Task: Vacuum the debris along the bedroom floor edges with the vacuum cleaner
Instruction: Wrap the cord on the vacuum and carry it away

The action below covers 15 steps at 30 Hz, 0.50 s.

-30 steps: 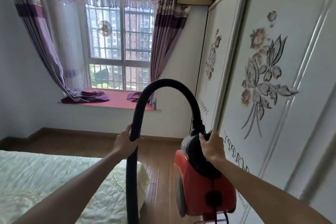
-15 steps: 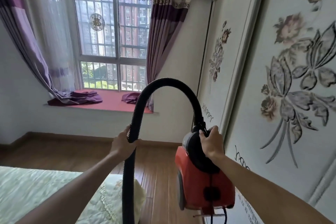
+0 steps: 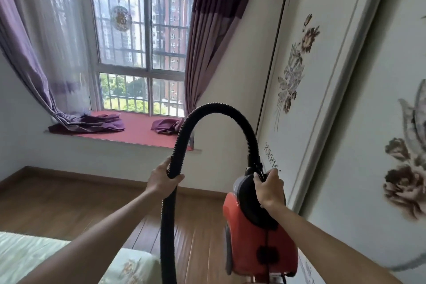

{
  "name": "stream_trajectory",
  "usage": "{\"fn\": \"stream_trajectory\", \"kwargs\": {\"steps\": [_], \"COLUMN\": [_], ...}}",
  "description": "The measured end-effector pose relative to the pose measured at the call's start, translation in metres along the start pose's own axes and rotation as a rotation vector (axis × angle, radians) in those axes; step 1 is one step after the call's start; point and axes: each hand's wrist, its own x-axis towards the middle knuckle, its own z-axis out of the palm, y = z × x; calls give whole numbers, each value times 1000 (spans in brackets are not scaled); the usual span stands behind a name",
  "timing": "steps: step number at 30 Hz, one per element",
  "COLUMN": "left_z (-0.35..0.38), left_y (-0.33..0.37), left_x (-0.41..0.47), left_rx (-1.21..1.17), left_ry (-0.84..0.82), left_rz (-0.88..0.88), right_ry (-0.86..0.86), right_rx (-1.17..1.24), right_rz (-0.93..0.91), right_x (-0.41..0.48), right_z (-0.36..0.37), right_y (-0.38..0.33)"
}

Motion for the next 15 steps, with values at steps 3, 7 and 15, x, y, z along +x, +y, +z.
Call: {"fn": "stream_trajectory", "kwargs": {"steps": [3, 7, 15], "left_z": [13, 34, 87], "left_y": [-1, -8, -32], "left_x": [35, 80, 202], "left_rx": [-18, -29, -2], "left_ry": [-17, -41, -86], "left_rz": [-2, -12, -12], "right_ry": [8, 10, 20], "right_rx": [1, 35, 5], "right_rz": [-13, -14, 35], "right_x": [39, 84, 186], "right_z": [13, 35, 101], "right_y": [-1, 1, 4]}}
